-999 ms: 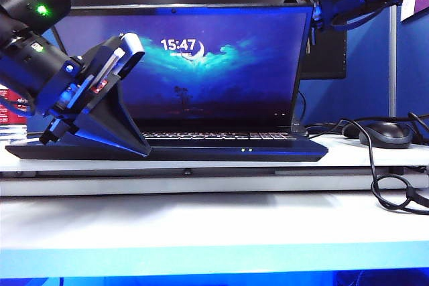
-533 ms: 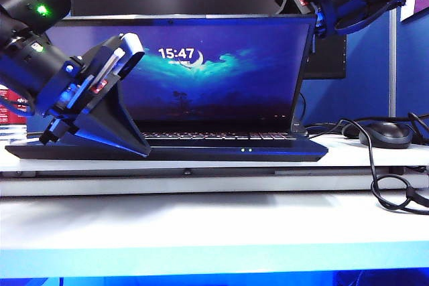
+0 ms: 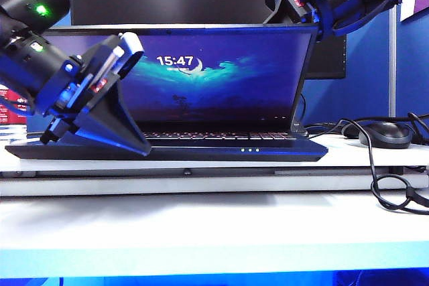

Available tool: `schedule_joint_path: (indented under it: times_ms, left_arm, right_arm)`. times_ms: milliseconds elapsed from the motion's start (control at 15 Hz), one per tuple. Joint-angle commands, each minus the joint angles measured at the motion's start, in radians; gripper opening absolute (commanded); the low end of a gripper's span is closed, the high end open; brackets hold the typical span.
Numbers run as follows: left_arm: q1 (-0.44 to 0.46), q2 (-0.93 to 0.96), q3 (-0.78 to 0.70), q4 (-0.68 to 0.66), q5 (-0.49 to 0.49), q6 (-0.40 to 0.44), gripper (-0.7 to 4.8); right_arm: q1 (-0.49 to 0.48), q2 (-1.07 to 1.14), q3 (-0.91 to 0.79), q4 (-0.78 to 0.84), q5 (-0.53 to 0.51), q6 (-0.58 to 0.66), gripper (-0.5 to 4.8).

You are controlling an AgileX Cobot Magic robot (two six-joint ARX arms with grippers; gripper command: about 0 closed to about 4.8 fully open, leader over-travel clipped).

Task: Close the lid of the black laptop.

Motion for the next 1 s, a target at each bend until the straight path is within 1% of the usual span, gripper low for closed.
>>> schedule_joint_path:
  times_ms: [67, 267, 333, 533, 600, 666, 733, 800, 866, 933, 999]
  left_arm:
    - [0.002, 0.002, 0.001, -0.006, 0.235, 0.003, -0.05]
    - [0.002, 0.002, 0.001, -0.001, 0.474, 0.012, -0.05]
    - [0.002, 0.002, 0.001, 0.011, 0.595, 0.021, -0.05]
    - [0.002, -0.002, 0.006, 0.111, 0.948, 0.013, -0.05]
    - [0.000, -0.011, 0.007, 0.142, 1.007, 0.005, -0.05]
    - [-0.002, -0.026, 0.008, 0.153, 1.007, 0.000, -0.05]
    - [-0.002, -0.051, 0.011, 0.182, 1.007, -0.022, -0.05]
    - [-0.002, -0.077, 0.022, 0.219, 1.004, -0.072, -0.05]
    - [0.003, -0.111, 0.039, 0.263, 0.980, -0.127, -0.05]
    - [0.006, -0.145, 0.057, 0.297, 0.919, -0.159, -0.05]
    - [0.025, -0.181, 0.077, 0.343, 0.789, -0.184, -0.06]
  right_arm:
    - [0.004, -0.004, 0.000, -0.017, 0.002, -0.006, -0.02]
    - [0.004, -0.004, 0.000, -0.017, 0.002, -0.005, -0.02]
    - [0.004, -0.004, 0.000, -0.017, 0.002, -0.003, -0.01]
    - [0.004, -0.004, 0.000, -0.019, 0.002, -0.003, -0.02]
    - [0.004, -0.004, 0.000, -0.019, 0.002, -0.003, -0.02]
    - [0.004, -0.004, 0.000, -0.021, 0.002, -0.003, -0.02]
    - [0.004, -0.004, 0.000, -0.025, 0.002, -0.003, -0.02]
    - [0.004, -0.004, 0.000, -0.025, 0.002, -0.003, -0.02]
    - [0.004, -0.004, 0.000, -0.026, 0.002, -0.003, -0.02]
    - [0.004, -0.004, 0.000, -0.028, 0.002, -0.003, -0.02]
    - [0.004, -0.004, 0.000, -0.031, 0.002, -0.003, -0.02]
